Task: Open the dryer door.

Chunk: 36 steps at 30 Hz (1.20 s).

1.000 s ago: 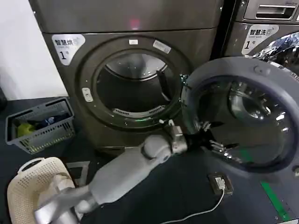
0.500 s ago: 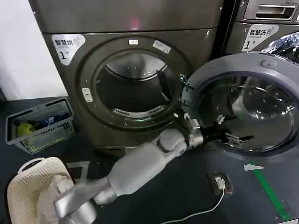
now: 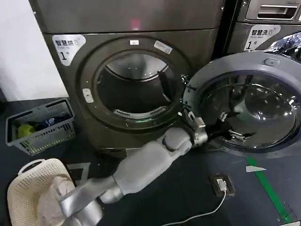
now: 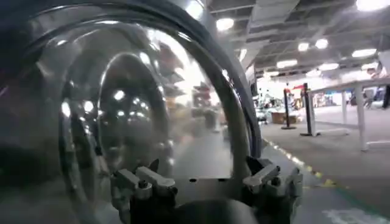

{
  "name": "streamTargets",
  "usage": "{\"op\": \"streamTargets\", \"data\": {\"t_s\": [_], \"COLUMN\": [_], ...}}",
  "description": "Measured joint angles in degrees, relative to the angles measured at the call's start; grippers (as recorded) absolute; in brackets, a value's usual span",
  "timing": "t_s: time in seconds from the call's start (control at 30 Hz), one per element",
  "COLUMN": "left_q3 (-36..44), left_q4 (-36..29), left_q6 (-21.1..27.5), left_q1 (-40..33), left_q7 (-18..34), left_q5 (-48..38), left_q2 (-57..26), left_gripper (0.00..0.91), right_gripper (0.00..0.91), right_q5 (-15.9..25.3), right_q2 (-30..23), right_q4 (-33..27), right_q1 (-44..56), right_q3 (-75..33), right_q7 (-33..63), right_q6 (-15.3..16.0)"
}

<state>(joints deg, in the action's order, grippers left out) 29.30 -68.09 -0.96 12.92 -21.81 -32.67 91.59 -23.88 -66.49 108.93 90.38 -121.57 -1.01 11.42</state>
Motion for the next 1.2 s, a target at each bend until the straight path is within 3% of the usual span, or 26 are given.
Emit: {"op": "streamTargets", "data": {"t_s": [0.47, 0.63, 0.83, 1.03, 1.2], "left_q3": [-1.2, -0.6, 0.9, 2.0, 3.4], "left_q4": [-1.6, -6.6, -14.8, -22.4, -27.0], "left_q6": [-3.3, -2.5, -10.6, -14.2, -14.5], "left_q1": [0.4, 1.1, 2.0, 1.6, 1.5], "left_q7": [3.4, 3.4, 2.7, 4.2, 5.8], "left_q5": [-0.4, -6.8, -7.9, -8.0, -8.8], "left_q2": [-1.6, -5.4, -12.3, -21.5, -29.2], "left_gripper": [0.907, 0.907, 0.907, 0.907, 0.907], "right_gripper": [0.907, 0.907, 0.907, 0.907, 0.907], "right_q5": [-0.1, 0.0, -0.1, 0.1, 1.2], "right_q2": [0.7, 1.0, 0.9, 0.9, 1.1], "right_q4": [0.2, 0.2, 0.2, 0.2, 0.0], "right_q1": [0.0, -0.6, -1.1, -1.6, -2.1], "right_q3": [0.0, 0.4, 1.2, 1.0, 0.8], "right_q7": [-0.7, -1.5, -0.7, -0.7, -1.0], "right_q6": [-0.2, -0.2, 0.5, 0.5, 0.1]}}
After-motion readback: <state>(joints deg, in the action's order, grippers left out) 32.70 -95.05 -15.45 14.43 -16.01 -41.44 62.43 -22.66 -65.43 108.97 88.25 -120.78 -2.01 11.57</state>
